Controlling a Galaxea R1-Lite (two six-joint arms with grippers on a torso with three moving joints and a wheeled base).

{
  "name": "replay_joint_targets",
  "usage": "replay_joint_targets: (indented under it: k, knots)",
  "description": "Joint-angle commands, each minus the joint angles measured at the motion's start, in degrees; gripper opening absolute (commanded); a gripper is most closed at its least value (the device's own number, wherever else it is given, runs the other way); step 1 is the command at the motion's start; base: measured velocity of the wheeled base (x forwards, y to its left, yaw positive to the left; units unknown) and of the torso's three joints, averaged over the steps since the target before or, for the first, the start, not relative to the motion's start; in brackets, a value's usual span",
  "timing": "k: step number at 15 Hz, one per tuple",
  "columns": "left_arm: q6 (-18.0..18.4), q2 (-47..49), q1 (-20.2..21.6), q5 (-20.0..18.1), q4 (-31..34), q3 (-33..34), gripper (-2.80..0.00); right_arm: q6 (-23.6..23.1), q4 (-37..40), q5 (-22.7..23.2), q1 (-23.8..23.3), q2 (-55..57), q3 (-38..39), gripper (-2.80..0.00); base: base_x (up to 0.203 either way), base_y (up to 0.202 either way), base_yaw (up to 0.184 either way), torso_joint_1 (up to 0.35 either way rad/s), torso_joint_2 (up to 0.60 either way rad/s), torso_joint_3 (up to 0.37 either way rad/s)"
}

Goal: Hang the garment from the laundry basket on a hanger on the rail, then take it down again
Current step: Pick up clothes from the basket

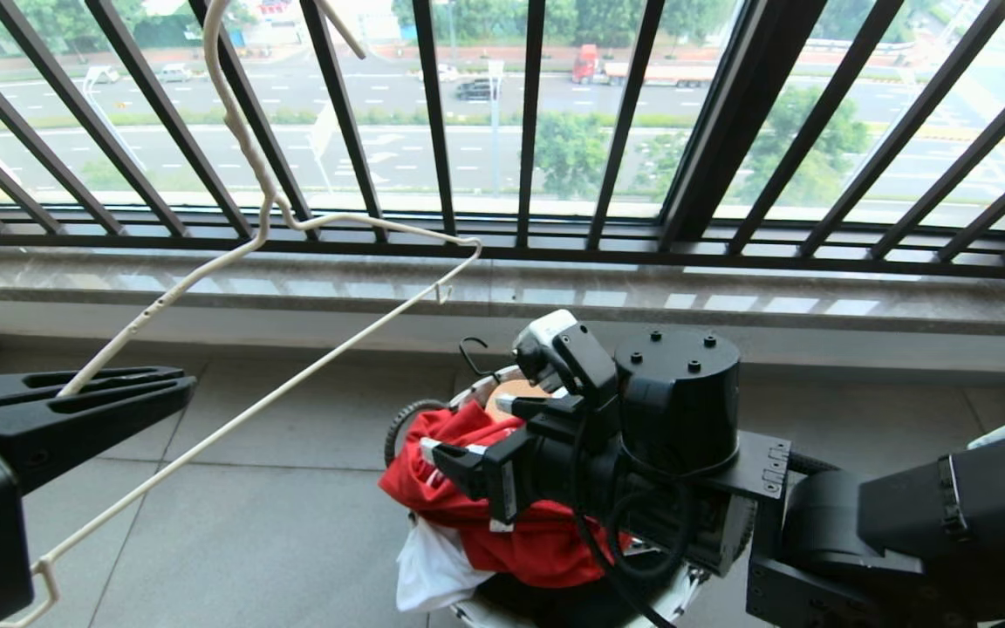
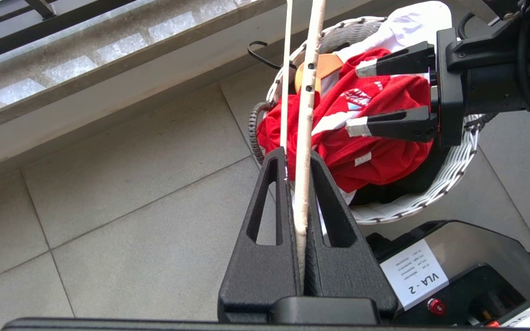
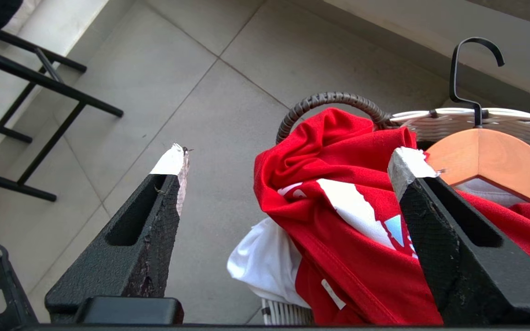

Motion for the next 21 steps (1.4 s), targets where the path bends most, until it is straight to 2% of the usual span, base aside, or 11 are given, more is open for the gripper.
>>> replay_joint_targets:
  k: [1,2,4,8,12,15,17,20,21]
  knots:
    - [0.0,0.0,0.0,0.2,0.1,0.0,-2.8,-0.5,0.2,0.0,-0.4,-0.2,-0.1,0.0,0.0,0.0,0.0,0.0,0.0,0.0]
    - [0.0,0.0,0.0,0.2,0.1,0.0,-2.8,-0.7,0.4,0.0,-0.4,-0.2,-0.2,-2.8,0.0,0.0,0.0,0.0,0.0,0.0]
    - [0.0,0.1,0.0,0.2,0.1,0.2,-2.8,-0.8,1.9,0.0,-0.4,-0.2,-0.2,-2.8,0.0,0.0,0.0,0.0,0.0,0.0]
    - [0.0,0.4,0.0,0.2,0.1,0.3,-2.8,-1.3,10.2,0.0,0.4,0.0,-1.6,-2.8,0.0,0.0,0.0,0.0,0.0,0.0]
    - [-0.3,0.5,0.0,0.2,-0.1,0.0,-2.8,-1.0,10.1,-1.2,4.5,3.0,-1.5,-2.8,0.0,0.0,0.0,0.0,0.0,0.0]
    - [0.0,0.3,0.1,0.6,-6.4,0.4,-2.8,-1.6,8.9,-2.1,6.4,6.1,-2.7,-2.8,0.0,0.0,0.0,0.0,0.0,0.0]
    - [0.1,0.1,0.1,0.7,-6.5,0.4,-2.8,-6.7,8.7,-3.5,6.7,8.4,-3.4,-2.8,0.0,0.0,0.0,0.0,0.0,0.0]
    - [0.2,-0.2,0.1,0.6,-6.5,0.5,-2.8,-9.6,8.5,-3.8,6.5,11.1,-4.5,-2.8,0.0,0.0,0.0,0.0,0.0,0.0]
    - [0.2,-0.1,0.1,0.6,-6.5,0.5,-2.8,-10.4,8.4,-3.8,6.5,11.9,-5.2,0.0,0.0,0.0,0.0,0.0,0.0,0.0]
